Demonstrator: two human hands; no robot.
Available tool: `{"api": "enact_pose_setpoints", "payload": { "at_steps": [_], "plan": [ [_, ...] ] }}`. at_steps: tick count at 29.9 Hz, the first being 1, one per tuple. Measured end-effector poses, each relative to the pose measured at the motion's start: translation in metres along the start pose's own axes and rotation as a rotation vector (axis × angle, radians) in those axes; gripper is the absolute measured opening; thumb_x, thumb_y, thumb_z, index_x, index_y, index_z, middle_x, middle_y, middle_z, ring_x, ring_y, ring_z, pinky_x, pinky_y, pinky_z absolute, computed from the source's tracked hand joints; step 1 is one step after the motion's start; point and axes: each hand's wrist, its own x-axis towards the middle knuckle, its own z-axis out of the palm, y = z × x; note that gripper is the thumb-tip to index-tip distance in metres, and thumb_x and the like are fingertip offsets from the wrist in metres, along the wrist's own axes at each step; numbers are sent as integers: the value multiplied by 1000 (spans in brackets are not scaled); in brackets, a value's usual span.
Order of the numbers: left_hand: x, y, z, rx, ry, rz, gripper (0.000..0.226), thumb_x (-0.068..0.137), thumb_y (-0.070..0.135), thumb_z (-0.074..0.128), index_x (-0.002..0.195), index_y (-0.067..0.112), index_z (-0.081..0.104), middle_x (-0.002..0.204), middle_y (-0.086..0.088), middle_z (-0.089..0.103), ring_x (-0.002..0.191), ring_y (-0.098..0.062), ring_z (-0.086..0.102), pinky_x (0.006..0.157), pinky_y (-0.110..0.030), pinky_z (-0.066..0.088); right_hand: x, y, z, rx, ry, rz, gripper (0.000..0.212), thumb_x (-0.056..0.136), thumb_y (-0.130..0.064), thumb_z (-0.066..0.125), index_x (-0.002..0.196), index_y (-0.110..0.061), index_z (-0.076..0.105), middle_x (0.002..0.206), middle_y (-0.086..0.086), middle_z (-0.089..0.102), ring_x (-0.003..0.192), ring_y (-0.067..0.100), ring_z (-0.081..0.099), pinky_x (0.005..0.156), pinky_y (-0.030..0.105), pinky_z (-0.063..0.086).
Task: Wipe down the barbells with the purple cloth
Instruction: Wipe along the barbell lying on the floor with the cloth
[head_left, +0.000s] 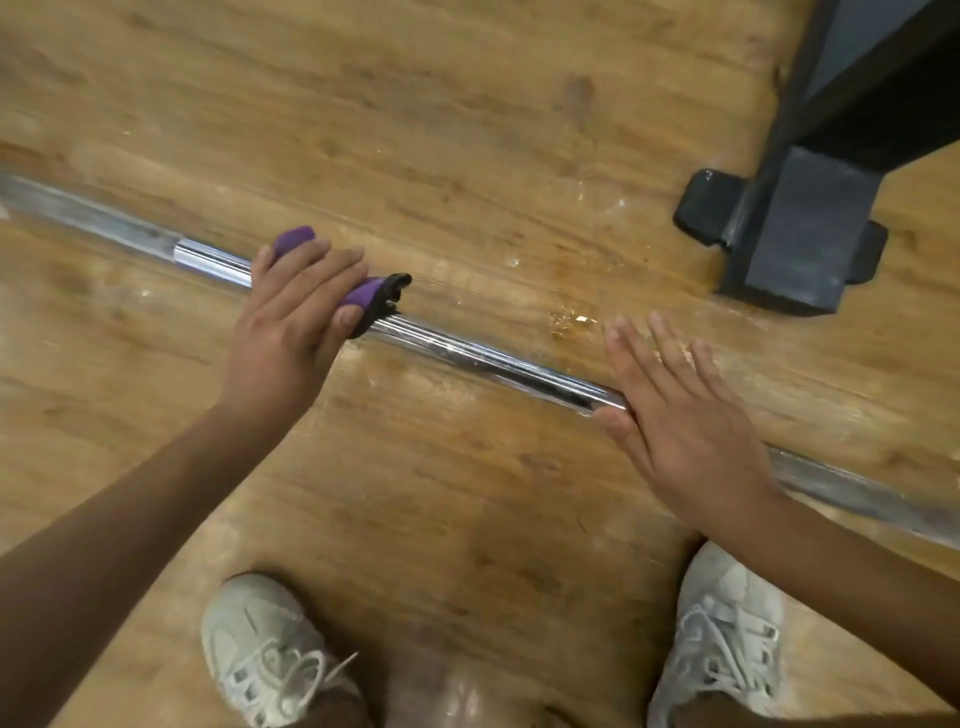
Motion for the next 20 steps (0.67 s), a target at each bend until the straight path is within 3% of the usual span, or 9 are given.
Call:
{"api": "enact_pose_setpoints", "payload": {
  "at_steps": [6,12,16,20],
  "plan": [
    [0,0,-1,33,-77,-1,34,107,16,45,133,0,62,139,-13,61,135,-34,50,114,-63,29,1,-1,-1,-19,-9,10,72,107,-57,5,161,-11,16,168,5,12,156,25,2,125,52,11],
    [13,6,-16,56,-324,234,44,108,30,43,137,0,58,142,-16,57,138,-35,46,121,-48,24,-1,-2,-5,-11,-12,16,72,107,-55,6,158,-8,27,166,6,23,156,26,8,124,52,17],
    [38,19,-30,105,-493,283,49,101,31,47,141,1,48,140,-24,55,131,-35,42,108,-44,32,2,-3,-12,72,-67,29,72,105,-58,3,161,-15,18,167,0,18,156,18,-2,126,46,11],
    [61,30,-38,129,-774,-65,68,101,37,55,159,16,25,166,-14,20,143,-37,37,112,-43,33,3,0,-19,142,-146,29,68,105,-56,9,162,-20,8,169,-6,8,155,12,-12,127,41,4]
  ]
}}
